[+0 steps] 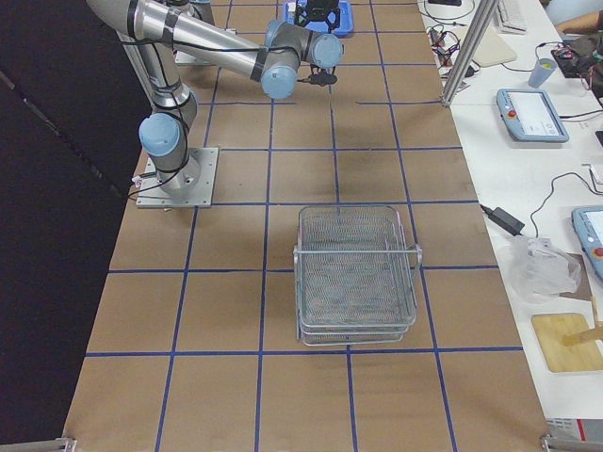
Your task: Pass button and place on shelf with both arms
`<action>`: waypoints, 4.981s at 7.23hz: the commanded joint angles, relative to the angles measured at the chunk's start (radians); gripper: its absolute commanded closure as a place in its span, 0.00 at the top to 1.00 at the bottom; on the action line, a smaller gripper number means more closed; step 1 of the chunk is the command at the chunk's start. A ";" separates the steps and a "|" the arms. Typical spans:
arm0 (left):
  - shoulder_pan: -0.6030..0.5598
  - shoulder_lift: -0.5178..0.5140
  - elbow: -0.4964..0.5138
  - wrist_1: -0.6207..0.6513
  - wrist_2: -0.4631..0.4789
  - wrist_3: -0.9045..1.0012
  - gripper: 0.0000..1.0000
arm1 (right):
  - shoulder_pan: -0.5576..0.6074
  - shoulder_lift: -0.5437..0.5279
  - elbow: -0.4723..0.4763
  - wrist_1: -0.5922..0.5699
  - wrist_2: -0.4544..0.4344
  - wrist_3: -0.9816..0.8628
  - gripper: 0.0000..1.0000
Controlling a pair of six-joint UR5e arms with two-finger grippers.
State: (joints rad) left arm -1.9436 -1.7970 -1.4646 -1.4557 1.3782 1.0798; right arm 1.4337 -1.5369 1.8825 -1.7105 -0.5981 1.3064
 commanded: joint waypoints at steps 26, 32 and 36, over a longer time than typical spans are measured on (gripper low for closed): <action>0.416 0.280 -0.009 -0.166 0.168 -1.049 1.00 | -0.550 0.156 -0.217 -0.316 -1.072 -1.448 0.92; 0.399 0.274 -0.007 -0.169 0.173 -1.046 1.00 | -0.416 -0.022 -0.229 -0.057 -0.938 -1.458 1.00; 0.399 0.288 -0.020 -0.155 0.168 -1.046 1.00 | 0.038 -0.038 -0.224 0.048 -0.974 -1.425 1.00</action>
State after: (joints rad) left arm -1.5453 -1.5119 -1.4841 -1.6125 1.5470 0.0336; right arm 1.3341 -1.5696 1.6569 -1.6646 -1.5702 -0.1286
